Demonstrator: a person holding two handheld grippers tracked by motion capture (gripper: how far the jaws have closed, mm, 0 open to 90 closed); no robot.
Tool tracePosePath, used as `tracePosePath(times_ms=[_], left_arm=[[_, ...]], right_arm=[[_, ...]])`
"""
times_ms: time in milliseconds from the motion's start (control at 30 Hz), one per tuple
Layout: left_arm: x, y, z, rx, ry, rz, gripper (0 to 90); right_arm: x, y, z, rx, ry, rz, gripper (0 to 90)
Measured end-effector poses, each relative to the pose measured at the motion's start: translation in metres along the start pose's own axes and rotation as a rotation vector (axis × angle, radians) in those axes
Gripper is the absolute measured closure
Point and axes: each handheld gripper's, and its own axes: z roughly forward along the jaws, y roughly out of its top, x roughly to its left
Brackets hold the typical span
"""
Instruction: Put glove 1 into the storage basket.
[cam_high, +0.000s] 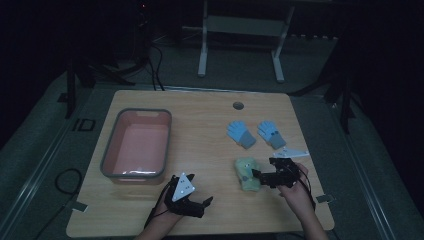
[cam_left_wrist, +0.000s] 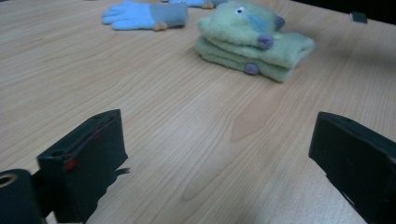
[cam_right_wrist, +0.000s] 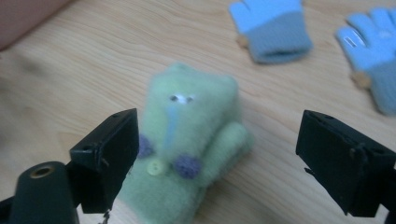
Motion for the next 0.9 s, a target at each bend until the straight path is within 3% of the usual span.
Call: tracePosePath(times_ms=[100,200,333,367,400,433,533,633,767,800,900], left_arm=[[-0.002,0.005,0.001,-0.014,-0.038,0.024,7.3],[-0.007,0.014,0.007,-0.026,-0.057,0.089,10.3],[-0.016,0.032,0.019,-0.043,-0.114,0.177,14.0],[-0.016,0.032,0.019,-0.043,-0.114,0.177,14.3],[-0.023,0.042,0.029,-0.043,-0.144,0.229,14.3],[-0.026,0.046,0.033,-0.042,-0.163,0.252,14.8],[-0.034,0.056,0.048,-0.032,-0.22,0.297,19.1],[-0.037,0.062,0.065,-0.008,-0.271,0.309,23.5],[-0.041,0.064,0.077,-0.002,-0.285,0.356,24.3],[-0.044,0.065,0.085,0.011,-0.289,0.396,24.3],[-0.046,0.064,0.094,0.037,-0.291,0.444,25.3]], right_arm=[[-0.004,0.006,-0.001,-0.005,0.042,0.044,12.6],[-0.007,0.014,0.0,-0.024,0.066,0.049,11.3],[-0.011,0.026,0.006,-0.013,0.105,0.032,13.4],[-0.011,0.026,0.006,-0.013,0.105,0.032,13.4],[-0.012,0.028,0.009,-0.01,0.108,0.031,15.2],[-0.015,0.032,0.016,0.003,0.126,0.027,17.7],[-0.018,0.033,0.027,0.028,0.134,0.037,19.9],[-0.02,0.03,0.037,0.05,0.14,0.041,20.1],[-0.021,0.026,0.044,0.068,0.143,0.043,20.7],[-0.023,0.024,0.046,0.074,0.15,0.047,20.9],[-0.027,0.017,0.055,0.098,0.159,0.057,21.2]])
